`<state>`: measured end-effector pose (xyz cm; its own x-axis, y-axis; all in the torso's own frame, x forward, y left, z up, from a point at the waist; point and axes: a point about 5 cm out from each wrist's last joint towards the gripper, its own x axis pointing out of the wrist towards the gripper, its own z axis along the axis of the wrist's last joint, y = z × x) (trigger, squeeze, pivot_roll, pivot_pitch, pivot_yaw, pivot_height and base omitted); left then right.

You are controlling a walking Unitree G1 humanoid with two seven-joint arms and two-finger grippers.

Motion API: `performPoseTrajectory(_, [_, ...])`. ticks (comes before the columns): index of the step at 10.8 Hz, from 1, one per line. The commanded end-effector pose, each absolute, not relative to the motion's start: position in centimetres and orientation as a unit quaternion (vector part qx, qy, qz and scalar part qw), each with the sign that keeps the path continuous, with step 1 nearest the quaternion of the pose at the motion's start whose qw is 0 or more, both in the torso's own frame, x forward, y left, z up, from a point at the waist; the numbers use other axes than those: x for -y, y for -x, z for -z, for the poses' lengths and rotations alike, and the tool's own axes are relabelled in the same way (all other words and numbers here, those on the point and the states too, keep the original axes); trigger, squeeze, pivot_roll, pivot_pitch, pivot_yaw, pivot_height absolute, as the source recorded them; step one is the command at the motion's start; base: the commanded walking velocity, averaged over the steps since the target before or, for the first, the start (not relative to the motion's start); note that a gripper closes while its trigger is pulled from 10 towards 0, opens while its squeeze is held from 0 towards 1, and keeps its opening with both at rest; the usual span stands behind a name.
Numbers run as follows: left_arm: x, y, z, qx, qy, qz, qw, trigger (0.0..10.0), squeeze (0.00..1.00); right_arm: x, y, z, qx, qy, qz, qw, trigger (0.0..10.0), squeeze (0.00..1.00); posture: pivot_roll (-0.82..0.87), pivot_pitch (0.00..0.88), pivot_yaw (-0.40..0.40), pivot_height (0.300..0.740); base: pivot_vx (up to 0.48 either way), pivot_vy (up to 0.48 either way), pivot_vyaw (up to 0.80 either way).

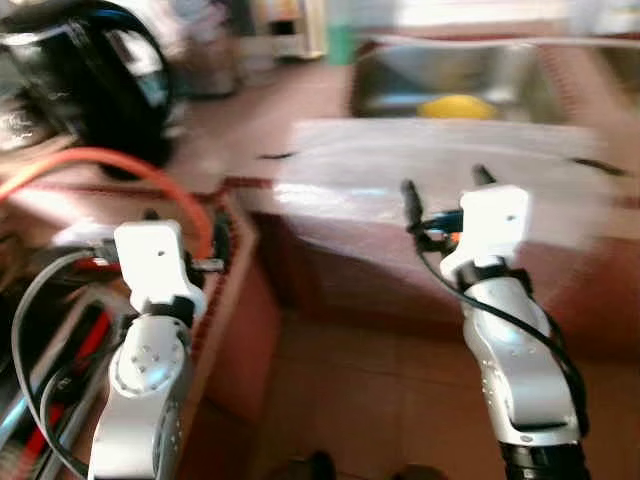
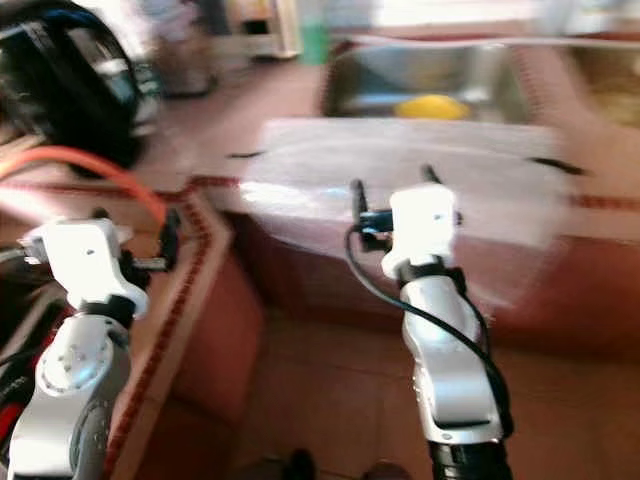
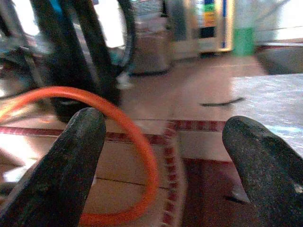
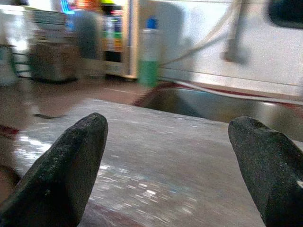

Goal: Kitchen organization

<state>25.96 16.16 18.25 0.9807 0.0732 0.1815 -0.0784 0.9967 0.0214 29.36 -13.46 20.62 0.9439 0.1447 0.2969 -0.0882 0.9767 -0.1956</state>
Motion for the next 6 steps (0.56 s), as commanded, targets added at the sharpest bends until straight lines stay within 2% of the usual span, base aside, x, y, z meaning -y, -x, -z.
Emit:
performPoseTrajectory(1, [-16.4, -26.0, -17.7, 0.087, -0.027, -0.044, 0.995, 10.0, 0.00, 13.4, -29.5, -20.6, 0.157, 0.092, -0.062, 0.981, 10.0, 0.00, -0.15, 0.176, 0.123, 0.740, 0.000, 0.000, 0.80])
performPoseTrajectory(4, [-16.2, -26.0, -17.3, 0.085, -0.065, -0.060, 0.992, 10.0, 0.00, 12.9, -30.0, -20.3, 0.155, 0.089, -0.082, 0.980, 10.0, 0.00, -0.14, 0.160, 0.095, 0.740, 0.000, 0.000, 0.80])
performPoseTrajectory(6, [-16.3, -25.8, -16.3, 0.084, -0.060, -0.047, 0.994, 10.0, 0.00, 12.5, -30.3, -20.2, 0.156, 0.091, -0.093, 0.979, 10.0, 0.00, -0.14, 0.158, 0.089, 0.740, 0.000, 0.000, 0.80])
